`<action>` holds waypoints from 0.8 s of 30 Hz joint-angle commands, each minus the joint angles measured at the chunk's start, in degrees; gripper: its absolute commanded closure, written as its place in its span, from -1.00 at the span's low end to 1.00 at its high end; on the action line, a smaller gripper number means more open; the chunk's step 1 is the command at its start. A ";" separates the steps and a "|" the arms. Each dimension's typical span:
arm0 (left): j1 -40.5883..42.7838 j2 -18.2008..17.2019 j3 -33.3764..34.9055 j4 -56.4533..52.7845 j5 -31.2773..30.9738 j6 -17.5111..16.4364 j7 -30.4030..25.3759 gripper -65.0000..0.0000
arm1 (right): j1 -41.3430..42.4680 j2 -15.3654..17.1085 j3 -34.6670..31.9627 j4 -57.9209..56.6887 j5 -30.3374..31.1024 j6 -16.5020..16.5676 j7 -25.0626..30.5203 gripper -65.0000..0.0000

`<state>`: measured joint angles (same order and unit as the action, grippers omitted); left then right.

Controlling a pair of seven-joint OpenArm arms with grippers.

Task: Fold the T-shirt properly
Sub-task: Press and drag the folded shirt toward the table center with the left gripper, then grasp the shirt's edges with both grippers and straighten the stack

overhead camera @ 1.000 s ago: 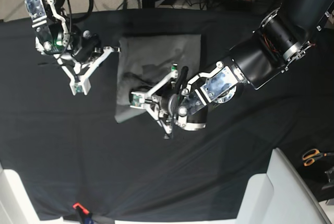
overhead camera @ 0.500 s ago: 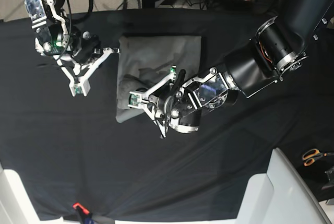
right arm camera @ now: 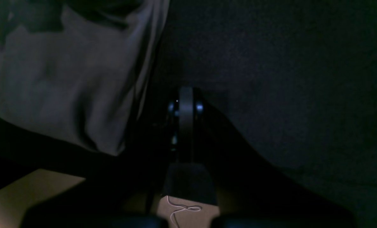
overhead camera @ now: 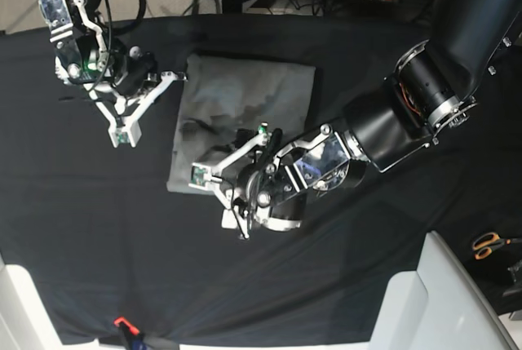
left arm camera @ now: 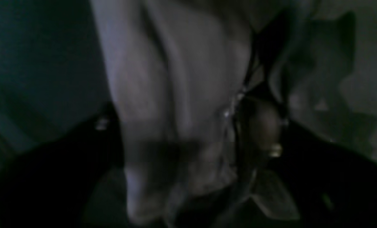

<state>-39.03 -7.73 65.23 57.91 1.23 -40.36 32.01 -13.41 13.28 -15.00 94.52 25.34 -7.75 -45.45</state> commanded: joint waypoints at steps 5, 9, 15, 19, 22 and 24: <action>-3.57 0.30 -3.83 1.30 -0.58 0.36 -0.23 -0.99 | -0.09 0.22 0.02 1.00 0.37 0.06 0.57 0.98; -4.89 0.03 -12.26 3.58 -0.75 0.36 -0.14 -1.00 | -0.61 0.22 0.10 1.00 0.37 0.06 0.57 0.98; -0.58 -0.23 -24.66 16.68 -0.75 0.36 11.81 -0.83 | -0.88 0.22 -0.16 1.61 0.37 0.06 0.66 0.98; 11.03 -2.95 -26.33 27.85 -0.22 0.36 16.03 0.64 | -1.67 0.13 -0.42 3.55 0.37 0.50 0.75 0.98; 20.52 -5.50 -26.59 32.24 -0.22 0.36 16.03 1.00 | -2.72 0.57 -1.74 6.45 0.37 0.67 2.59 0.98; 25.88 -6.91 -26.86 34.44 -0.22 0.36 16.03 1.00 | -3.25 1.27 -4.38 8.12 0.11 1.02 4.97 0.98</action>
<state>-11.40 -14.98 38.85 90.94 1.48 -40.34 49.06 -16.91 14.41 -19.46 101.54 25.08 -7.42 -40.88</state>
